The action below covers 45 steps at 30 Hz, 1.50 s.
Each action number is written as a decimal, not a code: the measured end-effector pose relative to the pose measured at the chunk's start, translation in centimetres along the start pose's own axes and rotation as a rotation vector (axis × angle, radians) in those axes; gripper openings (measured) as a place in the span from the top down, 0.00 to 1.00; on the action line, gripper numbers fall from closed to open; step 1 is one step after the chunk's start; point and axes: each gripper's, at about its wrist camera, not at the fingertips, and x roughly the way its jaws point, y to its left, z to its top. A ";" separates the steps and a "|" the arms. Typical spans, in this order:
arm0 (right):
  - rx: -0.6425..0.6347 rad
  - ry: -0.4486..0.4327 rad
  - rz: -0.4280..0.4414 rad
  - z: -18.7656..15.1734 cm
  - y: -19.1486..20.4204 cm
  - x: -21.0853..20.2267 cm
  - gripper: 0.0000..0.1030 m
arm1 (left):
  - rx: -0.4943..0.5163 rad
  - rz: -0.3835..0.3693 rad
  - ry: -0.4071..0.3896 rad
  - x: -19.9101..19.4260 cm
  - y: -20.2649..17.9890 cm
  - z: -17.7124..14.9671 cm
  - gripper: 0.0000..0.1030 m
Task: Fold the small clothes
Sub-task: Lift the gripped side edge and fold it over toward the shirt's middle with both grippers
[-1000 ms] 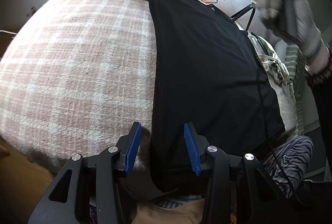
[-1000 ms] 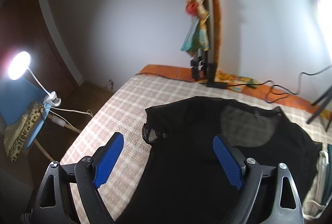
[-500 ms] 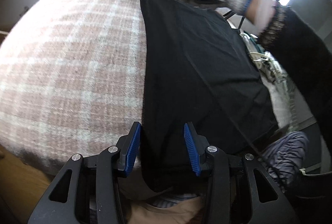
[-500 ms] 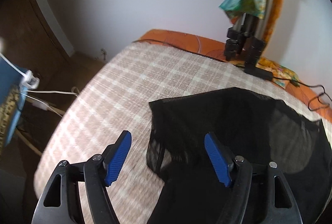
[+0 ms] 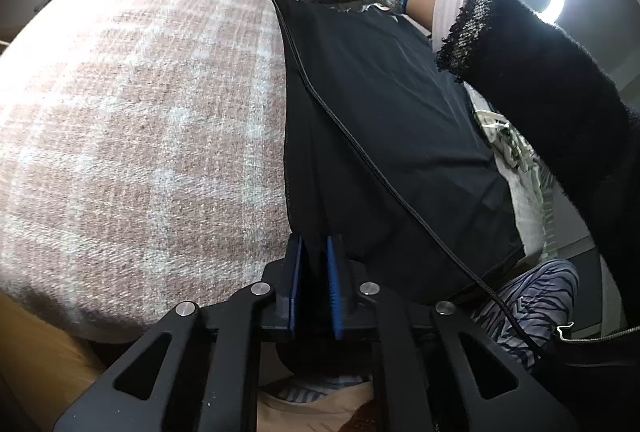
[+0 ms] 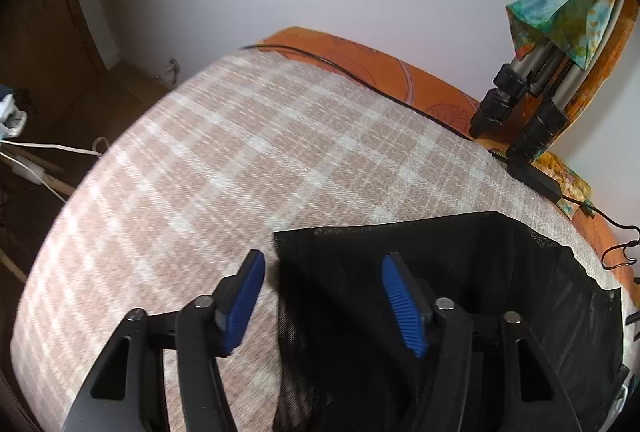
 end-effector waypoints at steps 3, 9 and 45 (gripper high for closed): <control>0.010 0.004 0.010 0.2 -0.4 0.5 0.53 | -0.006 -0.022 0.005 0.1 0.0 0.0 0.93; 0.002 0.003 -0.014 0.8 -1.2 0.4 0.93 | 0.015 -0.026 0.003 0.3 -0.1 -0.1 0.96; 0.241 -0.138 -0.121 -4.6 -18.3 -7.9 1.00 | 0.234 -0.104 0.031 3.4 -7.8 0.3 0.98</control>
